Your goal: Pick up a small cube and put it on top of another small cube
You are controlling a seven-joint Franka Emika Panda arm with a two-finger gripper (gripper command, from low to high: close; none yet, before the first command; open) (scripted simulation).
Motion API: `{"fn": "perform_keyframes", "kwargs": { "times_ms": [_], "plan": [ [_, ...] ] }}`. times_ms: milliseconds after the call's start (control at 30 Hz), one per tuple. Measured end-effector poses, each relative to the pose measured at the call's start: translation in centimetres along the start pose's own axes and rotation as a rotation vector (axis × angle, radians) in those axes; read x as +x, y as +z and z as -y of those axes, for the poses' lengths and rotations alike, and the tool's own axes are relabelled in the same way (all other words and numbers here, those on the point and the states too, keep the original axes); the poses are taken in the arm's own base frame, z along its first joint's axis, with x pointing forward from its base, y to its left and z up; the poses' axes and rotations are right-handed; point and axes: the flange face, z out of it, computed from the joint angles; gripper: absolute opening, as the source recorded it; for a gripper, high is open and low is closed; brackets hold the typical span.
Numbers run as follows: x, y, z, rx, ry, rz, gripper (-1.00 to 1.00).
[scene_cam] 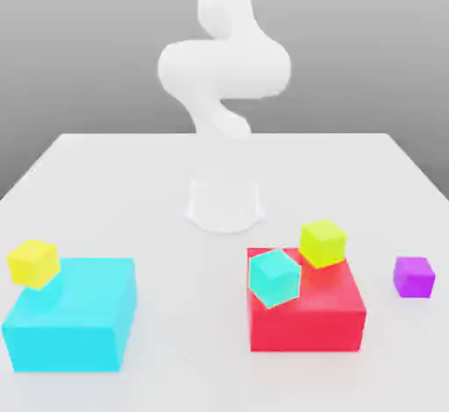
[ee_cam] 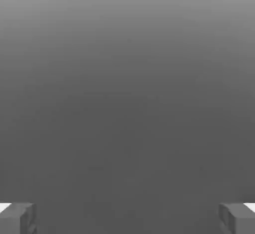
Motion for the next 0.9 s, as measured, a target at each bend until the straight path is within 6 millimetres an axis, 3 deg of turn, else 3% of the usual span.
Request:
{"fn": "perform_keyframes", "kwargs": {
  "times_ms": [200,400,533,600,700,767,900],
  "plan": [
    [-10.1,12.6,4.4,-0.019,-0.33,0.231,0.0],
    [-24.0,21.4,5.6,-0.028,-0.673,0.439,0.0],
    [-34.0,25.2,4.0,-0.032,-0.908,0.57,0.0],
    [-39.9,26.0,2.7,-0.024,-1.05,0.637,0.0],
    [-46.8,27.2,-0.7,-0.027,-1.23,0.728,0.0],
    [-49.5,28.4,-2.8,-0.033,-1.296,0.765,0.0],
    [-52.1,31.5,-5.0,-0.035,-1.315,0.778,0.0]
  ]
}}
